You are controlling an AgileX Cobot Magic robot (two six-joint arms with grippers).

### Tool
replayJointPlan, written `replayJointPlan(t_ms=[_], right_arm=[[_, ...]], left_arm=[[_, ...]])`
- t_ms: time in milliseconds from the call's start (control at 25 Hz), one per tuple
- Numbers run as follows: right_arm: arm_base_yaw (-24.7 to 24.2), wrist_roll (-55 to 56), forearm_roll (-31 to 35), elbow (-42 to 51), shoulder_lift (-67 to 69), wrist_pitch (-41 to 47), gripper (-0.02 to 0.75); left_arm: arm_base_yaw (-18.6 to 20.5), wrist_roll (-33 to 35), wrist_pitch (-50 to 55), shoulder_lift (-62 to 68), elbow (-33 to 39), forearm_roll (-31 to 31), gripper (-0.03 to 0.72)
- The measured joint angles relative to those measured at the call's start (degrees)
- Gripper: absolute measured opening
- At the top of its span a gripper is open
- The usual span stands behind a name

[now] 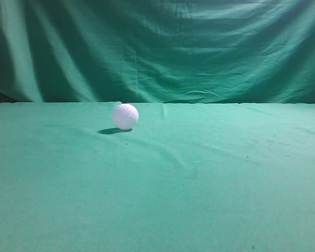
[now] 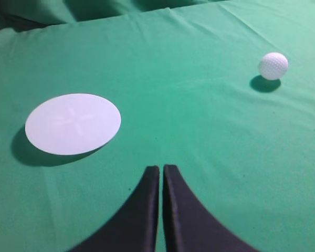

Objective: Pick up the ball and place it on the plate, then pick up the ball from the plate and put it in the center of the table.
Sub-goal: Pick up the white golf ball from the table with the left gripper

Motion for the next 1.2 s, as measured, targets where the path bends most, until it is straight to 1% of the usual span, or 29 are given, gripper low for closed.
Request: replayJointPlan(t_ms=[80, 200, 280, 480, 560, 640, 760, 840, 960, 1040, 1200], right_arm=[[0.0, 0.0, 0.0, 0.0, 0.0, 0.0, 0.0], [0.0, 0.0, 0.0, 0.0, 0.0, 0.0, 0.0], [0.0, 0.0, 0.0, 0.0, 0.0, 0.0, 0.0], [0.0, 0.0, 0.0, 0.0, 0.0, 0.0, 0.0], [0.0, 0.0, 0.0, 0.0, 0.0, 0.0, 0.0], [0.0, 0.0, 0.0, 0.0, 0.0, 0.0, 0.0], [0.0, 0.0, 0.0, 0.0, 0.0, 0.0, 0.0], [0.0, 0.0, 0.0, 0.0, 0.0, 0.0, 0.0], [0.0, 0.0, 0.0, 0.0, 0.0, 0.0, 0.0], [0.0, 0.0, 0.0, 0.0, 0.0, 0.0, 0.0], [0.0, 0.0, 0.0, 0.0, 0.0, 0.0, 0.0]], left_arm=[[0.0, 0.0, -1.33, 0.0, 0.23, -0.51, 0.0], [0.0, -0.1, -7.0, 0.0, 0.23, -6.81, 0.0], [0.0, -0.08, -12.41, 0.0, 0.23, -9.35, 0.0], [0.0, -0.22, -23.51, 0.0, 0.23, -11.08, 0.0], [0.0, -0.22, -26.16, 0.0, 0.23, -11.82, 0.0], [0.0, -0.85, -23.13, 0.0, -0.54, -13.53, 0.0], [0.0, -1.53, -12.83, 0.35, -5.72, -15.17, 0.0], [0.0, -1.53, -6.96, 3.0, -9.94, -15.16, 0.0], [0.0, -1.53, 1.54, 10.47, -14.72, -15.16, 0.0], [0.0, -0.82, 3.63, 15.87, -16.24, -15.16, 0.0], [0.0, -0.32, 2.96, 22.5, -16.47, -15.06, 0.0]])
